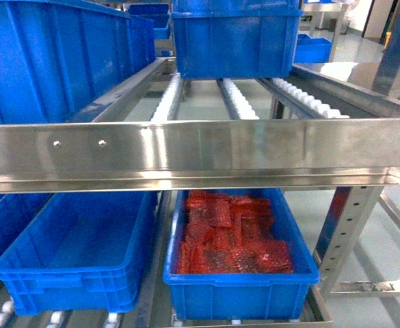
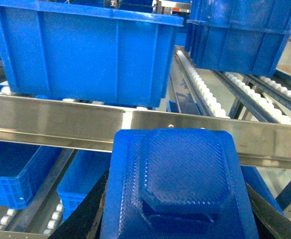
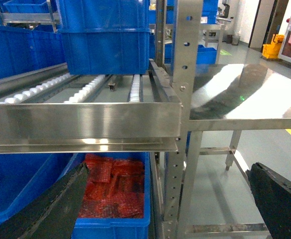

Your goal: Pick blue part to blue bin on bottom shelf

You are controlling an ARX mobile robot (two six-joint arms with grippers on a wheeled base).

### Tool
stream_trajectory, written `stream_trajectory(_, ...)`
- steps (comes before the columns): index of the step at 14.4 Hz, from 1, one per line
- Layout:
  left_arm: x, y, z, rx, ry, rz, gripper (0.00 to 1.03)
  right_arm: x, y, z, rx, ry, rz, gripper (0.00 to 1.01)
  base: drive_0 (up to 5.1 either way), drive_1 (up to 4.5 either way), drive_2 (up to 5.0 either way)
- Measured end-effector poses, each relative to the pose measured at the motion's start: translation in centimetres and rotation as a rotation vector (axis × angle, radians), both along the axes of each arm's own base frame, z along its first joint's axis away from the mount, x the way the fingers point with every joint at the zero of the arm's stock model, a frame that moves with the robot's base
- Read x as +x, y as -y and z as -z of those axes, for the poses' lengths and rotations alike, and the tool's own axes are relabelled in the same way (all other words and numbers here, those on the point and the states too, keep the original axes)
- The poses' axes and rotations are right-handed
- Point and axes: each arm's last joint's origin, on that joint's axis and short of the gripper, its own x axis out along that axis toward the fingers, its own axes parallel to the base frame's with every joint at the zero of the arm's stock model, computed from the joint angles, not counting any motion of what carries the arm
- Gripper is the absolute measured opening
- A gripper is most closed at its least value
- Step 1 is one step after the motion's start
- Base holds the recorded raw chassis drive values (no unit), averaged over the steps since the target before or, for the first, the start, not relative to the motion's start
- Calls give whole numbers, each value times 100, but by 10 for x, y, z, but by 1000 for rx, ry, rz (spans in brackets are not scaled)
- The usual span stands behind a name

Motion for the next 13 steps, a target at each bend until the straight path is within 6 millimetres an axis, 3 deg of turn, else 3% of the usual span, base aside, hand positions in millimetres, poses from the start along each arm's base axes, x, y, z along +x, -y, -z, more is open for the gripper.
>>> stream_trajectory(13,0,0,0,-1,3,-3,43,0,0,0,0,-2,-3,98,-502,239,239)
